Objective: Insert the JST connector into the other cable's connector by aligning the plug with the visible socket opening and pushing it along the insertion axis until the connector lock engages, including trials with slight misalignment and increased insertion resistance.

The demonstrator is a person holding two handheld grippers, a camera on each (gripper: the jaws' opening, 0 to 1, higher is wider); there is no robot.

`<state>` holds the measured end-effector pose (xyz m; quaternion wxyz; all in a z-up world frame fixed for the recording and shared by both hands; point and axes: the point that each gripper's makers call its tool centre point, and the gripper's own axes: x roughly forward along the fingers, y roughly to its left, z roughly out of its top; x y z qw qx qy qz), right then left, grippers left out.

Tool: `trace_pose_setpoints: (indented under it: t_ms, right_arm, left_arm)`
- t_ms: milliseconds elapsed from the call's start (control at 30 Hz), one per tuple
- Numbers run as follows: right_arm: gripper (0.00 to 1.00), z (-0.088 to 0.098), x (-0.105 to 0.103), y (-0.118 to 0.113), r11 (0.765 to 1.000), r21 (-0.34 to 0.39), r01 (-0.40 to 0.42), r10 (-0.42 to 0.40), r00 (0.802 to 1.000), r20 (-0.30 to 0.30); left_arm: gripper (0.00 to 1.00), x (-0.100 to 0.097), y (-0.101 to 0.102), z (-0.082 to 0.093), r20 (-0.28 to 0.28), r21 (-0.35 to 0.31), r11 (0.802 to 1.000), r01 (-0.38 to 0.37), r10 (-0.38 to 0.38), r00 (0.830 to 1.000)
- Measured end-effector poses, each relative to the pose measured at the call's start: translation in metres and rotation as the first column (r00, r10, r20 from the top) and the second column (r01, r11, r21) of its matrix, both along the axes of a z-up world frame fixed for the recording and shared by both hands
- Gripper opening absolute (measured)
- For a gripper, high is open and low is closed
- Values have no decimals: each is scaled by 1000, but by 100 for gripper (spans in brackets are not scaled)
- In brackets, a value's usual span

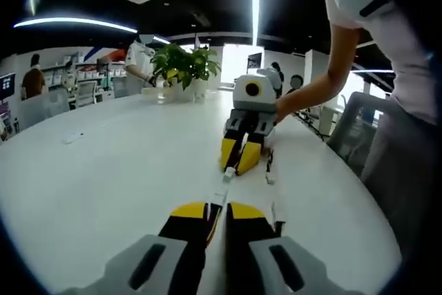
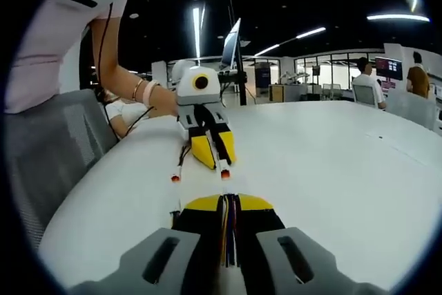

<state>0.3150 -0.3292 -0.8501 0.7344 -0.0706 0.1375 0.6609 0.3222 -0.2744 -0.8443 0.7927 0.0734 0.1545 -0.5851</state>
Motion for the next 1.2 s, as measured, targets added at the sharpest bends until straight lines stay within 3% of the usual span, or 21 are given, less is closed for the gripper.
trace_pose_setpoints:
  t_ms: [233,500,733,1133,1200]
  right_arm:
    - [5,3,-1,8,1000,-2,-20,20,1000,10]
    - [4,3,-2,12,999,9,-34,34,999,-10]
    - [4,10,-1,20,999,16,-47,47,999,3]
    - [4,18,-2,22,998,-7,-69,69,998,15]
    - [4,19,-1,22,998,-4,-66,66,998,14]
  left_arm:
    - [1,-2,-2,2,14,-24,999,28,-28,1000]
    - [0,-6,-3,6,-17,-95,995,41,-43,999]
    - [0,-10,-9,7,6,-59,994,87,-87,996]
    - [0,-6,-11,18,29,-35,995,96,-95,995]
    - [0,-5,-11,17,44,-1,994,111,-111,993]
